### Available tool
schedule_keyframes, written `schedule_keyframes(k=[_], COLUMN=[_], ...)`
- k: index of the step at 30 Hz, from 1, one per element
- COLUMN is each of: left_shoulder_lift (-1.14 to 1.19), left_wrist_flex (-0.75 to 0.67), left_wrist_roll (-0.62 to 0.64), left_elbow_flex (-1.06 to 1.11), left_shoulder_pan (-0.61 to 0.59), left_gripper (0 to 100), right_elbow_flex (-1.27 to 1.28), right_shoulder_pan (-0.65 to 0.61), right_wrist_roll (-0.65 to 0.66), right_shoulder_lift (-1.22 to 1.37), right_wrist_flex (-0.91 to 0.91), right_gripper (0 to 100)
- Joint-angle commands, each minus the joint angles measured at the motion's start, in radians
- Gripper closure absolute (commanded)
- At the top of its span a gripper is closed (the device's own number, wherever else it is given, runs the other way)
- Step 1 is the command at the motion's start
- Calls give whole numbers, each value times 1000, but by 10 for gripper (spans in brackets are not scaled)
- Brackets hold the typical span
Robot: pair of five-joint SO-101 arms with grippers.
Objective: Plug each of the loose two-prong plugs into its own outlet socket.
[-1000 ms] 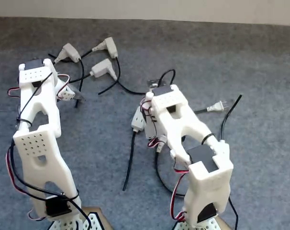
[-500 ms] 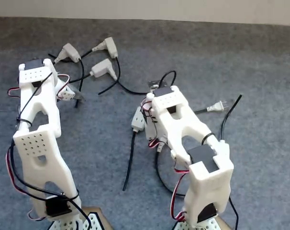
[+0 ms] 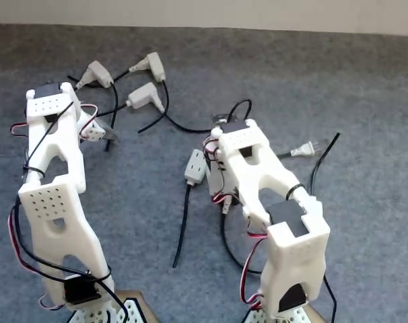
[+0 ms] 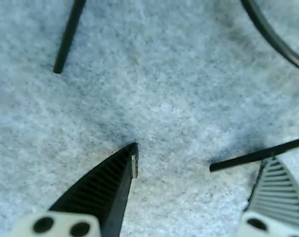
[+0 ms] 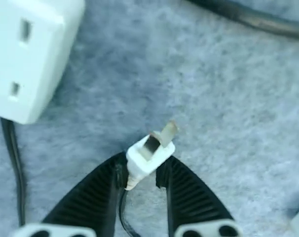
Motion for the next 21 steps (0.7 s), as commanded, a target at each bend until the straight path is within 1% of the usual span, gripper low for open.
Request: schedule_keyframes(k=[1,8,11,17,19,21], left_shoulder_lift=[-10,-10,-10,-10,-10,-10], left_wrist_flex=[-17,-17,-17,-17,-17,-17], left_wrist_roll=[6,6,6,6,6,6], left_elbow_flex=[-30,-30,-30,-30,-30,-30], left_shoulder_pan=[-2,-2,-2,-2,-2,-2], left_gripper=[639,639,639,639,639,639], right_elbow_flex=[-2,-2,-1,-1,-1,-1], right_shoulder_pan=[88,191,197,191,191,191], right_wrist_roll=[63,143,164,166,166,163], right_shoulder_lift=[19,19,21,21,21,21], right_wrist_flex=[-2,10,10,8,8,7], right_gripper=[969,969,968,964,929,870])
